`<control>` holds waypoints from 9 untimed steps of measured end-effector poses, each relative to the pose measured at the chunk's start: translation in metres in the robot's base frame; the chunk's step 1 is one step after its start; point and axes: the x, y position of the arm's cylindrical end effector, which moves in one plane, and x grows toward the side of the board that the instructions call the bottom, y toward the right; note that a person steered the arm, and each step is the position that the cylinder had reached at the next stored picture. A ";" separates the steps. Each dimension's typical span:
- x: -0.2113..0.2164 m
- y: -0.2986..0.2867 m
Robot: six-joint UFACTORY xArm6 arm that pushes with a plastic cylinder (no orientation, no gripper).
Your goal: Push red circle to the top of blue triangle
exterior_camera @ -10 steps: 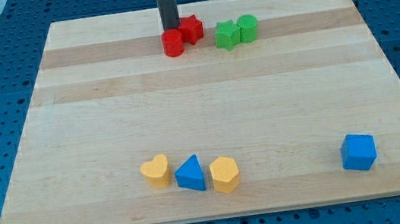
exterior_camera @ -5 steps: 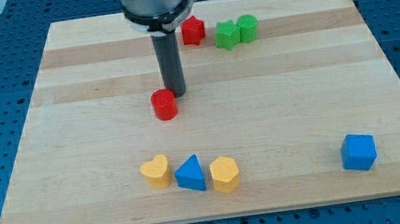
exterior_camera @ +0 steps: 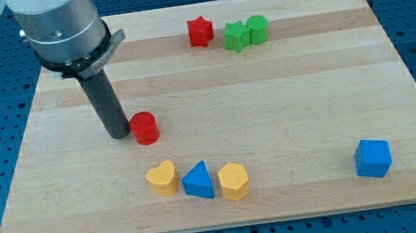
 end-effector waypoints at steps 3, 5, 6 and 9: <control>-0.015 0.009; -0.016 0.061; -0.015 0.084; 0.025 0.122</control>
